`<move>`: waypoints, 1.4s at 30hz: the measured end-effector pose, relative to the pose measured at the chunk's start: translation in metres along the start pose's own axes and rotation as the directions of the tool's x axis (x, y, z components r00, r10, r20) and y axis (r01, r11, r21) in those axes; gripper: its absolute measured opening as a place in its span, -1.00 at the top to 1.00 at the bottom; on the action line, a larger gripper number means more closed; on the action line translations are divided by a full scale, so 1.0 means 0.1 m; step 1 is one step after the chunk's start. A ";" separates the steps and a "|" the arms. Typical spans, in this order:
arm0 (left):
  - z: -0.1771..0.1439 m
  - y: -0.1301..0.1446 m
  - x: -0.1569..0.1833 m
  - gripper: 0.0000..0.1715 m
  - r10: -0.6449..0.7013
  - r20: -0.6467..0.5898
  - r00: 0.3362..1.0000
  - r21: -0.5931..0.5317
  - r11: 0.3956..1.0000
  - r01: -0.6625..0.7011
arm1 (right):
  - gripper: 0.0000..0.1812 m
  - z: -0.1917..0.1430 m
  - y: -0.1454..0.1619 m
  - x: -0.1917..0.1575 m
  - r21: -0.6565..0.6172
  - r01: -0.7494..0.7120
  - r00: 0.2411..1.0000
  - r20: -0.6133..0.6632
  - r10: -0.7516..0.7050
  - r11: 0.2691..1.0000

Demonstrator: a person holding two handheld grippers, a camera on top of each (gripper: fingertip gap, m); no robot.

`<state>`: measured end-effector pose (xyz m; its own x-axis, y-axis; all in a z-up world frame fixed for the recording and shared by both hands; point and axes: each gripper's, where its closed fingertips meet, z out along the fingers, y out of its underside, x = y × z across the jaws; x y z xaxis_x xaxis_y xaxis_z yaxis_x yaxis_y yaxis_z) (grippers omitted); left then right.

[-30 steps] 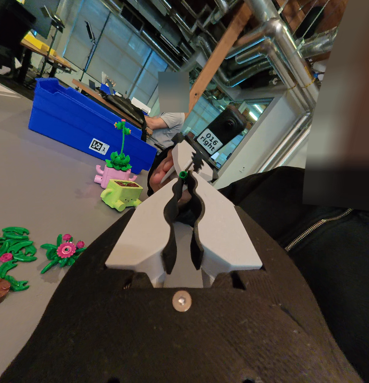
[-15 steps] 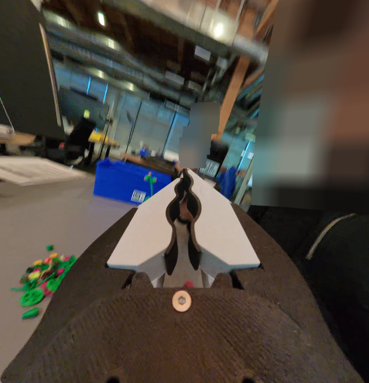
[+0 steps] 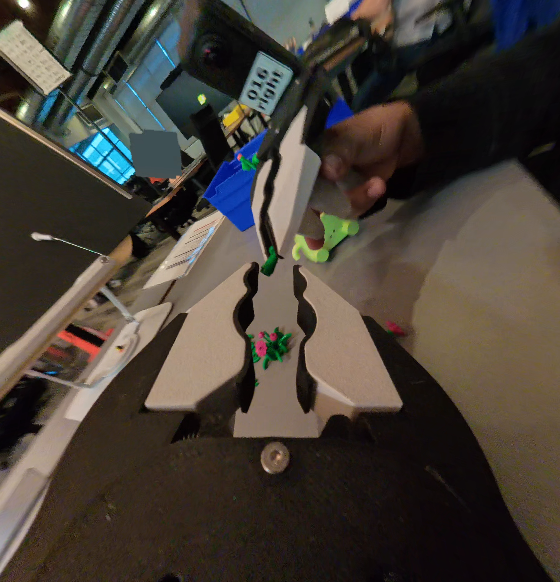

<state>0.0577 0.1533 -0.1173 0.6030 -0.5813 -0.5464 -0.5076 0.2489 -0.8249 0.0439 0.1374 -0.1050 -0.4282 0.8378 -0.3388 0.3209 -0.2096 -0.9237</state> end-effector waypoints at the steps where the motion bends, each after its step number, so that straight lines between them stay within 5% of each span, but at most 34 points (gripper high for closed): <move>1: 0.01 0.03 0.01 0.82 0.058 0.015 0.998 -0.026 0.998 -0.058 | 0.95 0.00 0.01 0.00 -0.003 -0.028 1.000 0.013 0.028 1.000; 5: 0.00 0.05 -0.05 0.93 0.213 0.099 0.972 -0.064 0.976 -0.208 | 0.95 -0.03 0.07 0.09 -0.036 -0.073 0.997 -0.013 0.072 0.997; 17: 0.03 0.12 -0.04 0.96 0.384 0.120 0.916 -0.169 0.917 -0.362 | 0.95 0.00 0.13 0.13 -0.045 -0.157 0.988 -0.008 0.157 0.987; 23: 0.03 0.16 -0.05 0.95 0.272 0.081 0.959 -0.204 0.946 -0.251 | 0.95 0.00 0.14 0.16 -0.051 -0.144 0.989 -0.041 0.142 0.988; 31: 0.00 0.03 0.07 0.95 -0.141 -0.108 0.984 -0.105 0.986 0.129 | 0.96 -0.05 0.13 0.02 -0.076 -0.113 0.992 0.048 0.117 0.991; 34: -0.07 -0.07 0.19 0.95 -0.344 -0.293 0.892 -0.086 0.939 0.334 | 0.96 -0.05 0.17 -0.13 -0.107 -0.080 0.986 0.139 0.094 0.991; 38: -0.24 -0.26 0.43 0.94 -0.513 -0.572 0.640 -0.120 0.824 0.553 | 0.95 -0.05 0.25 -0.44 -0.138 0.082 0.959 0.280 -0.040 0.987; 40: -0.37 -0.32 0.58 0.97 -0.516 -0.688 0.510 -0.160 0.794 0.587 | 0.95 -0.13 0.15 -0.62 -0.070 0.111 0.927 0.367 -0.077 0.991; 42: -0.41 -0.30 0.57 1.00 -0.537 -0.710 0.455 -0.168 0.757 0.631 | 0.95 -0.34 -0.06 -0.60 0.036 0.092 0.922 0.374 -0.099 0.995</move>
<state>0.0818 0.0807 -0.1173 0.1099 -0.9485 0.2971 -0.1068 -0.3085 -0.9452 0.0969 0.1052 -0.0732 -0.7423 0.6051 -0.2878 0.2491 -0.1496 -0.9569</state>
